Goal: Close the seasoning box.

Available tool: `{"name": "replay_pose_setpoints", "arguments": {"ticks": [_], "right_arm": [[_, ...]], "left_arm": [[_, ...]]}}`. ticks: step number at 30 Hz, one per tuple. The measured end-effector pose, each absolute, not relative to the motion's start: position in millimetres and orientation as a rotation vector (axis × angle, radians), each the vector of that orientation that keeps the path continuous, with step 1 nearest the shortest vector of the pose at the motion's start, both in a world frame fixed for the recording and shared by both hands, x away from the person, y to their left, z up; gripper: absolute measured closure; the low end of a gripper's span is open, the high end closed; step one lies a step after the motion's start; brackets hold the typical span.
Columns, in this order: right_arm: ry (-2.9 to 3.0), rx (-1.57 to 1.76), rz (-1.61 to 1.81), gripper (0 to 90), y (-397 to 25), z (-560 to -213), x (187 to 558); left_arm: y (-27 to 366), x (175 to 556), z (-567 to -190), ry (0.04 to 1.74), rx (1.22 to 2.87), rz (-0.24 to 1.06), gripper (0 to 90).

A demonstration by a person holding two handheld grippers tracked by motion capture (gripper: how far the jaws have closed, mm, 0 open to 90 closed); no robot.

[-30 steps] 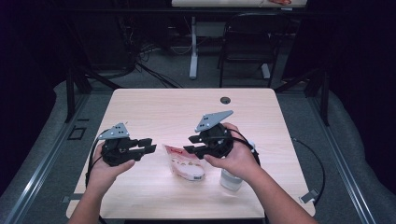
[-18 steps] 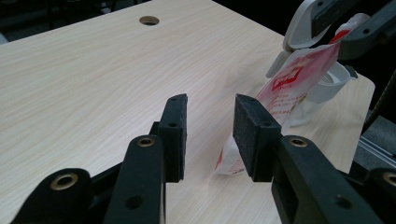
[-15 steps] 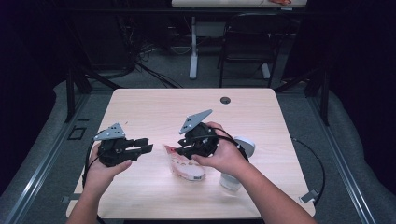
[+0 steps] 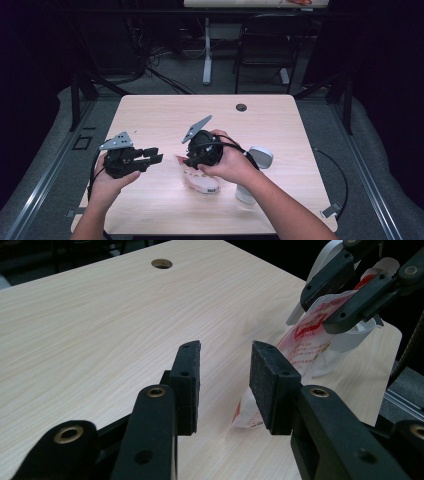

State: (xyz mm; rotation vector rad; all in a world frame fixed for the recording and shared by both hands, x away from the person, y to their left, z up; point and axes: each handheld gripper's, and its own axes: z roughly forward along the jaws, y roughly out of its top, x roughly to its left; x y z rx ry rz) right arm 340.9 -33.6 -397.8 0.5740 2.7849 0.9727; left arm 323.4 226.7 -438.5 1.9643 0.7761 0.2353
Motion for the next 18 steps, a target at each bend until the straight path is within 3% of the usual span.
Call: {"name": "replay_pose_setpoints", "arguments": {"ticks": [18], "right_arm": [[2.809,0.56,0.846,80.8,-22,-402,343]], "left_arm": [[226,324,-440,0.781,1.969,0.234,64.8]]}}
